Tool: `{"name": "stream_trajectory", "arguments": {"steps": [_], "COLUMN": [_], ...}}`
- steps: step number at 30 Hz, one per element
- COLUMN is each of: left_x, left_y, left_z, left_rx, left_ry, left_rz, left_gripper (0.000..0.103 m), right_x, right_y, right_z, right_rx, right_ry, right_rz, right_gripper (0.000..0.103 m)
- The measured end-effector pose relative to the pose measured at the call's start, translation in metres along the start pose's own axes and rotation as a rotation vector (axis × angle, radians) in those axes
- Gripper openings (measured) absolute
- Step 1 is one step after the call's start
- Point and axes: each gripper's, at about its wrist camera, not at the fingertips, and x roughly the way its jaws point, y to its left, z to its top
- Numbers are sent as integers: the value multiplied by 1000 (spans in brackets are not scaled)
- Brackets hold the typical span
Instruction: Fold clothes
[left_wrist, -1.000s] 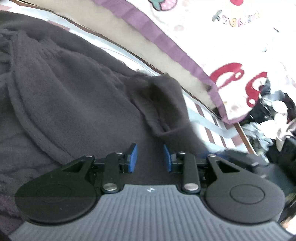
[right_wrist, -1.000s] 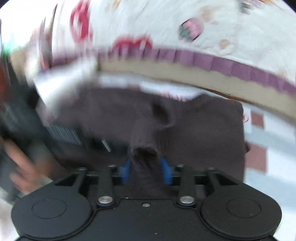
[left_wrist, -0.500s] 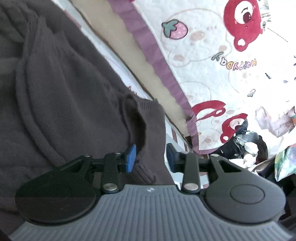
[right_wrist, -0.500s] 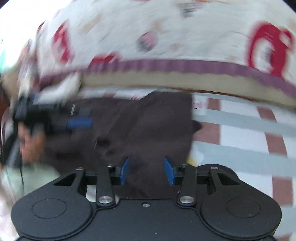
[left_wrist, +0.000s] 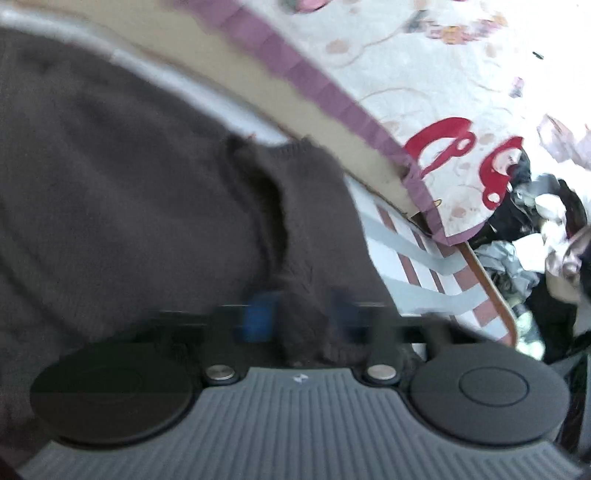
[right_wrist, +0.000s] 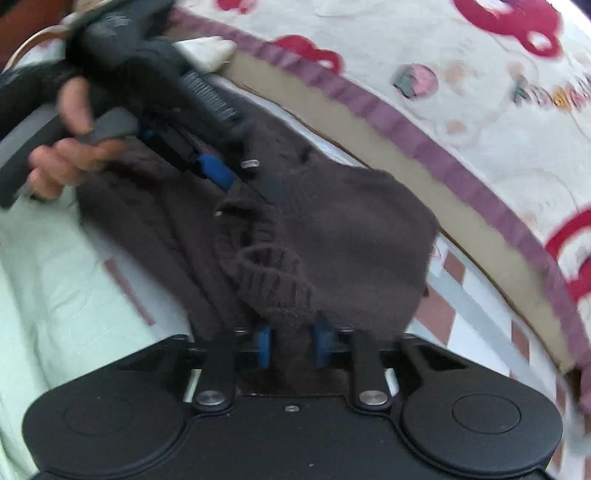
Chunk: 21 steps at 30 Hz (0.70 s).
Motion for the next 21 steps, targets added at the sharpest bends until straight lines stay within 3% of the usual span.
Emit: {"name": "stream_trajectory", "arguments": {"steps": [2,5,7,9,13,16,18,21], "left_x": [-1,-8,5,22,21,21,24,19], "left_y": [-8,-22,-20,-6,4,0,1,7], "left_z": [0,8,6,-4,-3,6,9,11], "left_rx": [53,194,241,191,140,187,209,147], "left_ry": [-18,-49,27,135,151,160,189,220], "left_rz": [23,37,27,105,128,154,158,153], "left_gripper": [9,9,9,9,14,29,29,30], "right_x": [-16,-8,3,15,14,13,16,29], "right_y": [-3,7,17,30,42,36,29,23], "right_z": [14,16,10,-4,-3,12,20,18], "right_rx": [58,4,-50,-109,-151,-57,41,121], "right_ry": [-40,-10,26,58,49,64,64,86], "right_rz": [-36,-2,9,-9,-30,4,39,86], "right_gripper": [19,19,20,23,32,35,36,46]}}
